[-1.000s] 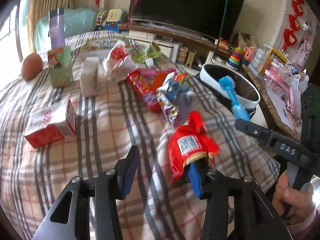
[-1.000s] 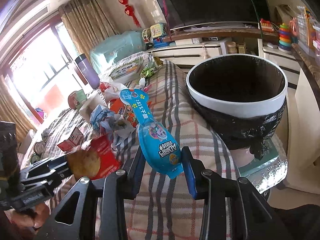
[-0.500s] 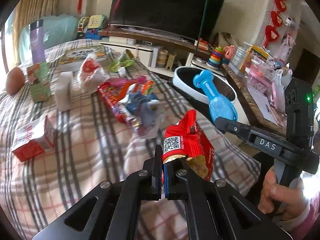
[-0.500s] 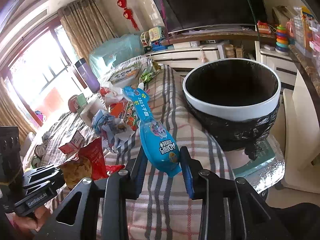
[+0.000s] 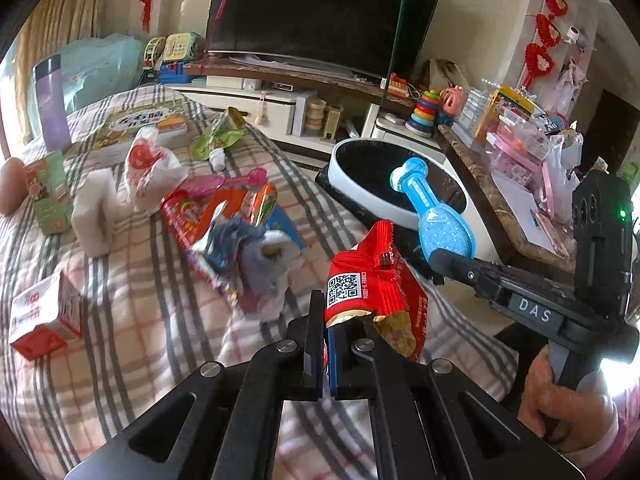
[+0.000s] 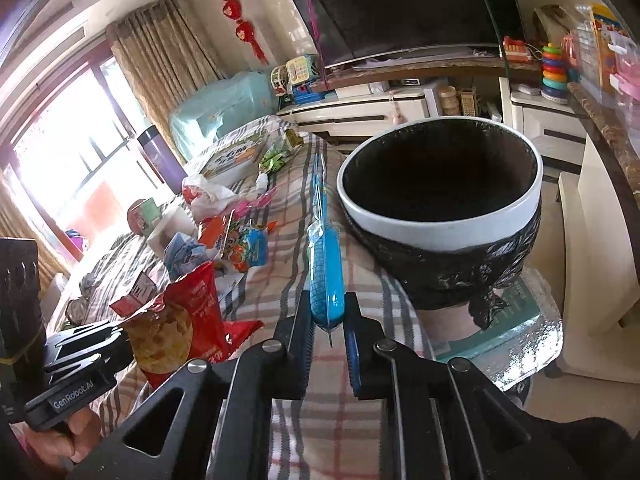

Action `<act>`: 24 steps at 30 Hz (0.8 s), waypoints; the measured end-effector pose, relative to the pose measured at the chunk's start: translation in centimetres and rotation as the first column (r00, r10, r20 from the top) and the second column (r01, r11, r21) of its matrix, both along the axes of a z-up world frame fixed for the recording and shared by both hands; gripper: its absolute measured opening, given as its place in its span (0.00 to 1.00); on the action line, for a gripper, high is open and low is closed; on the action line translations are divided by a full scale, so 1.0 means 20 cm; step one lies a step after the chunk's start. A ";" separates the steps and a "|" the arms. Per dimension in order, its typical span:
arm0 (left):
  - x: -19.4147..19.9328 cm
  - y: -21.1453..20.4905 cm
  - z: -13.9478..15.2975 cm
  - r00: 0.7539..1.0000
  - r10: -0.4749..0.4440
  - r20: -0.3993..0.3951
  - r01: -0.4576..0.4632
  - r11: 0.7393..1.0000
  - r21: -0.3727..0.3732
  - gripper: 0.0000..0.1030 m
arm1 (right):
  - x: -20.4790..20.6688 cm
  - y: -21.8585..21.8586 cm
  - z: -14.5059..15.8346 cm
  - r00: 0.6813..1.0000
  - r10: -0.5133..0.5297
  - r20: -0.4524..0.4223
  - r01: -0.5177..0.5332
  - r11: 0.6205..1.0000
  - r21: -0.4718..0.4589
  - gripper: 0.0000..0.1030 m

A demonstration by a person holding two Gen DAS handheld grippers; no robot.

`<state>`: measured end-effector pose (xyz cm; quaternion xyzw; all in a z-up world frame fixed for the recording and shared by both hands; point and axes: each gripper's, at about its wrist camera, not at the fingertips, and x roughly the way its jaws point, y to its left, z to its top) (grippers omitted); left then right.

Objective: Collect trash
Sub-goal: 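Carry both packets over the trash bin and open both tools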

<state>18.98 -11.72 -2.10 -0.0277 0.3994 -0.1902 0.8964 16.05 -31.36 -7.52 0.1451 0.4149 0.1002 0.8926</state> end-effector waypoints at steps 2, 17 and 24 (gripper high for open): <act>0.03 -0.03 0.00 1.000 -0.001 0.006 0.001 1.000 0.002 0.00 | 0.01 -0.02 0.01 1.000 -0.008 0.002 0.008 1.000 -0.006 0.14; 0.35 -0.27 0.02 0.999 -0.041 0.029 0.041 0.999 0.009 0.00 | 0.15 -0.24 0.08 0.997 -0.071 0.013 0.072 0.995 -0.066 0.14; 0.51 -0.36 0.01 0.999 -0.050 0.021 0.050 0.999 0.021 0.00 | 0.22 -0.28 0.08 0.997 -0.075 0.002 0.075 0.993 -0.092 0.14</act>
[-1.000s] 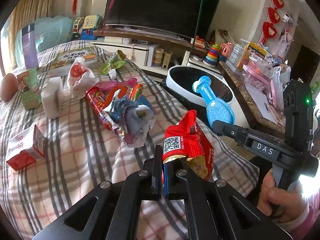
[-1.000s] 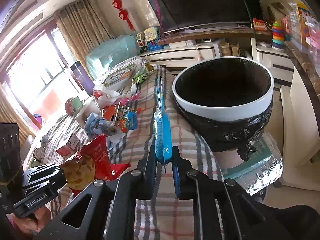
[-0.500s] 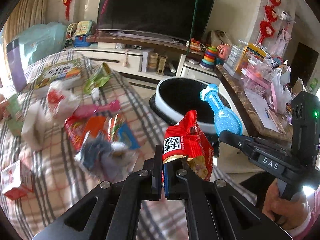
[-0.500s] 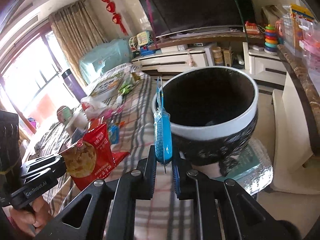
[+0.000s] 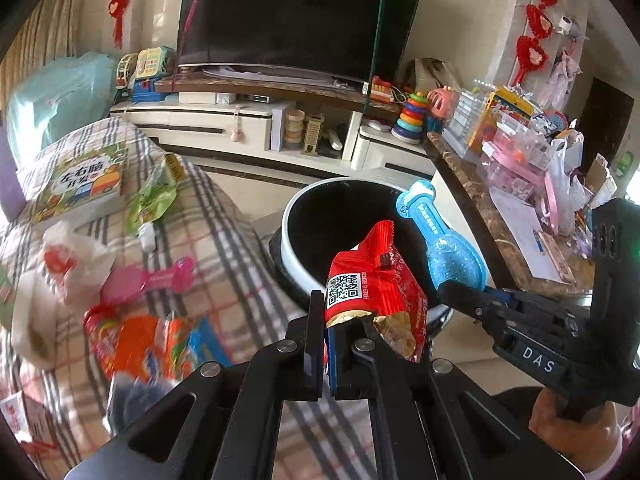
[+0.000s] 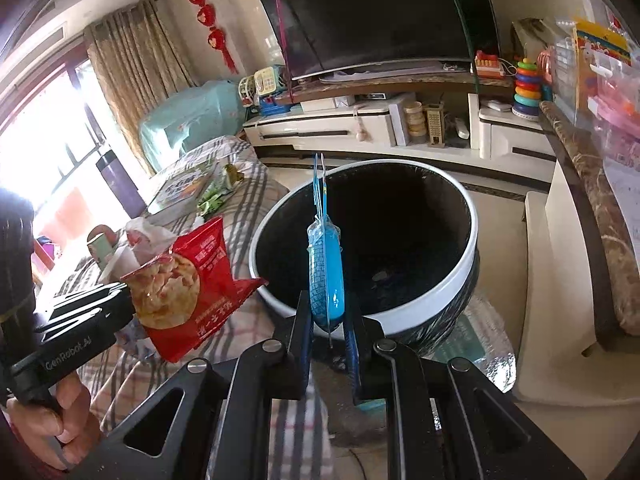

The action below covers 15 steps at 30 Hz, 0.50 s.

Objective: Collect trash
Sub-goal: 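Carry both packets over the trash bin and open both tools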

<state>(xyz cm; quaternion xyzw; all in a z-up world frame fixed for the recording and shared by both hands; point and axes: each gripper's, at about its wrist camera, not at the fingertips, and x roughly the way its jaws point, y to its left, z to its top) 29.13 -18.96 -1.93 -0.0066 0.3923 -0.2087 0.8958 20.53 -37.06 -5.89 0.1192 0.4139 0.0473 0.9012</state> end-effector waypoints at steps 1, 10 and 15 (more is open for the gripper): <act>0.02 -0.01 0.00 1.000 -0.001 -0.001 0.001 1.000 0.000 0.00 | 0.01 -0.01 0.00 1.000 0.000 -0.002 0.000 1.000 -0.004 0.14; 0.19 -0.11 -0.02 1.000 -0.008 -0.006 0.008 1.000 0.011 0.00 | 0.13 -0.09 0.00 1.000 -0.015 -0.020 0.015 1.000 -0.024 0.14; 0.26 -0.16 -0.04 1.000 -0.013 -0.013 0.013 1.000 0.016 0.00 | 0.18 -0.13 -0.01 0.999 -0.022 -0.037 0.021 0.999 -0.034 0.14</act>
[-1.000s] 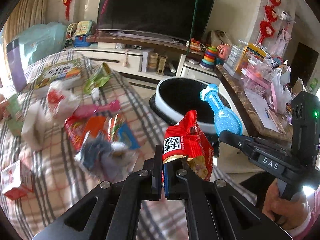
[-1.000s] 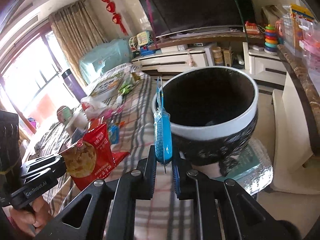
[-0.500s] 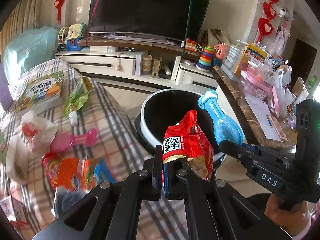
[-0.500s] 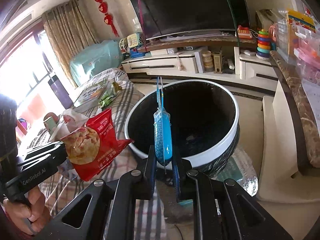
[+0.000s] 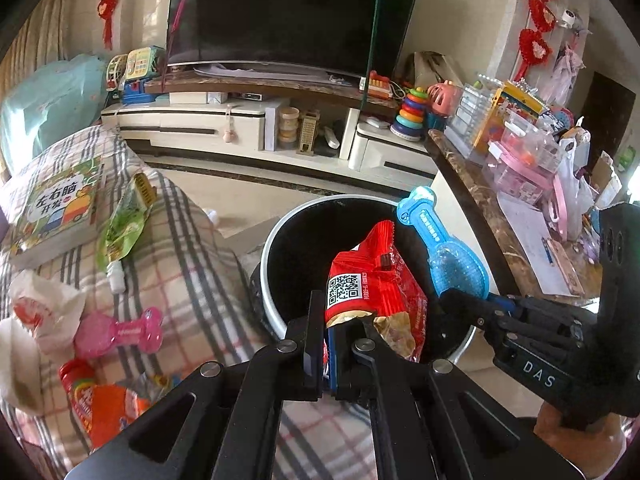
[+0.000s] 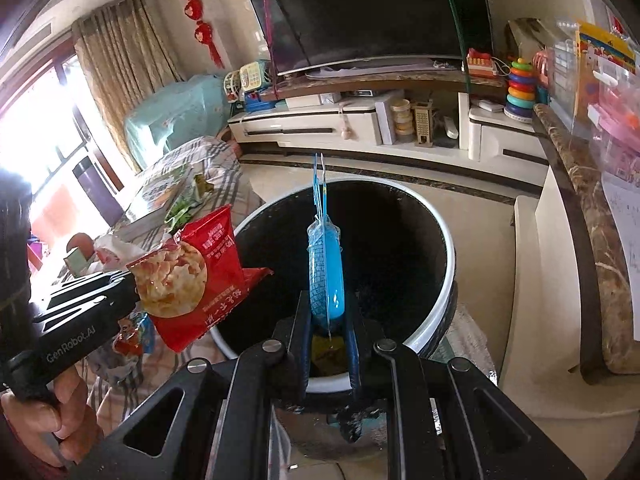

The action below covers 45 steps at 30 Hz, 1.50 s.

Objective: Collect trash
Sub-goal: 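Carry both packets over the trash bin and open both tools, then withdraw both tools from the bin back over the table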

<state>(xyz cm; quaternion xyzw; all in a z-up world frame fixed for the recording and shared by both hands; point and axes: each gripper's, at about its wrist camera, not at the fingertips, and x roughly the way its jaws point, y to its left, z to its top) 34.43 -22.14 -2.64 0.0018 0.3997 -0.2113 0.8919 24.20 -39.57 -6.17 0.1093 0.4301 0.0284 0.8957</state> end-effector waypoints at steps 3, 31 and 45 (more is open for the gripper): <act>0.04 -0.03 -0.02 1.000 -0.002 -0.010 0.002 1.000 0.005 0.00 | 0.02 -0.02 -0.01 1.000 -0.002 -0.008 0.001 1.000 -0.006 0.14; -0.35 0.26 -0.02 0.996 0.083 -0.015 -0.083 0.994 -0.064 0.68 | -0.12 0.02 0.04 0.995 -0.074 0.062 0.069 0.994 0.081 0.94; -0.73 0.62 0.01 0.986 0.168 -0.017 -0.169 0.982 -0.080 0.70 | -0.33 0.28 0.02 0.998 -0.005 0.059 -0.003 0.991 0.134 0.95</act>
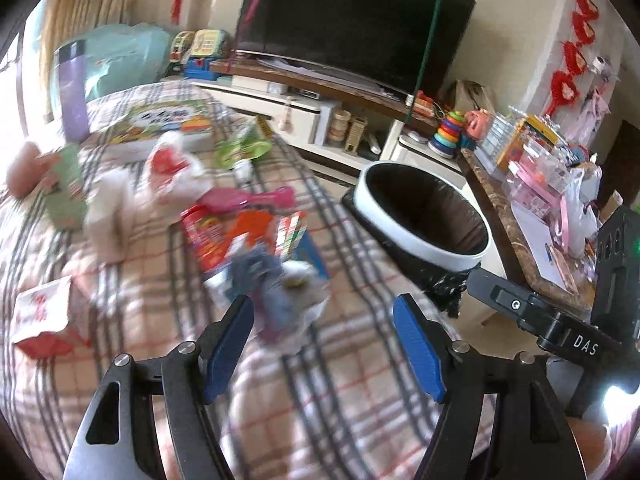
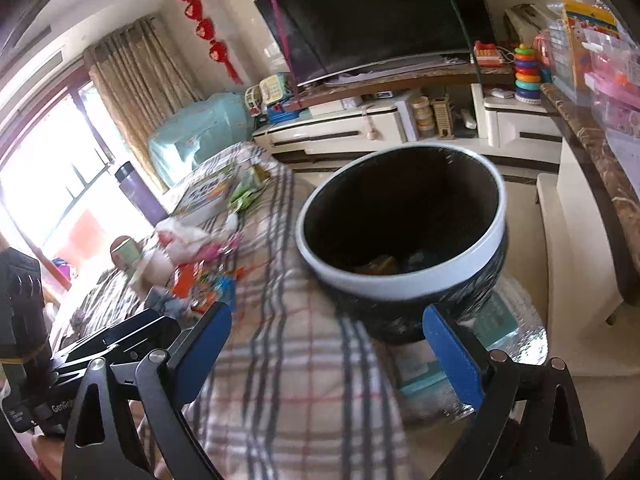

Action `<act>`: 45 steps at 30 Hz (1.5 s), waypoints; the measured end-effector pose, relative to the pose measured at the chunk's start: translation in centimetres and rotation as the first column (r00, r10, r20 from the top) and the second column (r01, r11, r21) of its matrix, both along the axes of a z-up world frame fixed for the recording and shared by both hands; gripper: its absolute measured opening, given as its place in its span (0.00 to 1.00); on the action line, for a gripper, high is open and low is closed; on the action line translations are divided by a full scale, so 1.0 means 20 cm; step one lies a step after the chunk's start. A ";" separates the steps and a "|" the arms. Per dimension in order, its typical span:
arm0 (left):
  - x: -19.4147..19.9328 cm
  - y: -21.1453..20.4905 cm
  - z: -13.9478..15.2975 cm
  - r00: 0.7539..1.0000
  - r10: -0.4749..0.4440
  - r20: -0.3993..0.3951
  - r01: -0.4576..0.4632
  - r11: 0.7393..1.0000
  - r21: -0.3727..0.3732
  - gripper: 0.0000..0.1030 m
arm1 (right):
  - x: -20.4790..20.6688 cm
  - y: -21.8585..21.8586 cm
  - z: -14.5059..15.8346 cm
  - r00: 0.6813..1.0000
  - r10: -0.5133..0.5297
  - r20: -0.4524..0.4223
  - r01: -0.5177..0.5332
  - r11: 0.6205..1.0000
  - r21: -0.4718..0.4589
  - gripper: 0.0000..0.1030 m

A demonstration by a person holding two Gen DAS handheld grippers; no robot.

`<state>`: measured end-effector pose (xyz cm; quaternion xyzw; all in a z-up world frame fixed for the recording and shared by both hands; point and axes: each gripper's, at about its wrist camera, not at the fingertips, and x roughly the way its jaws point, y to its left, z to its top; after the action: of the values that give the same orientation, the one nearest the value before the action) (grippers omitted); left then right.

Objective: Collect trash
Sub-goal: 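Withdraw both tools from the bin back over the table, then grasp the white-red milk carton with the left tool while the right tool grasps crumpled paper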

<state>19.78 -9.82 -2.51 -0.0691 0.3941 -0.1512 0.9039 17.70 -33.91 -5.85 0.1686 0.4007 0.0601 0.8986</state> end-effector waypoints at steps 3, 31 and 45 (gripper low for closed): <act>-0.07 0.08 0.00 1.000 0.023 -0.002 -0.022 1.000 0.005 0.70 | -0.02 0.05 -0.02 1.000 0.017 -0.009 -0.017 1.000 0.013 0.95; -0.30 0.62 0.00 0.962 0.270 -0.042 -0.268 0.962 0.046 0.77 | -0.02 0.59 -0.11 0.972 0.232 -0.033 -0.230 0.972 0.038 0.95; -0.14 0.73 -0.06 0.902 0.429 -0.058 -0.424 0.902 0.080 0.87 | 0.07 0.67 -0.15 0.965 0.257 -0.044 -0.255 0.966 0.040 0.95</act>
<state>16.93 4.86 -3.62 -0.1297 0.4074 0.0658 0.9016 19.07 -20.48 -8.80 0.1320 0.4397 0.1782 0.8703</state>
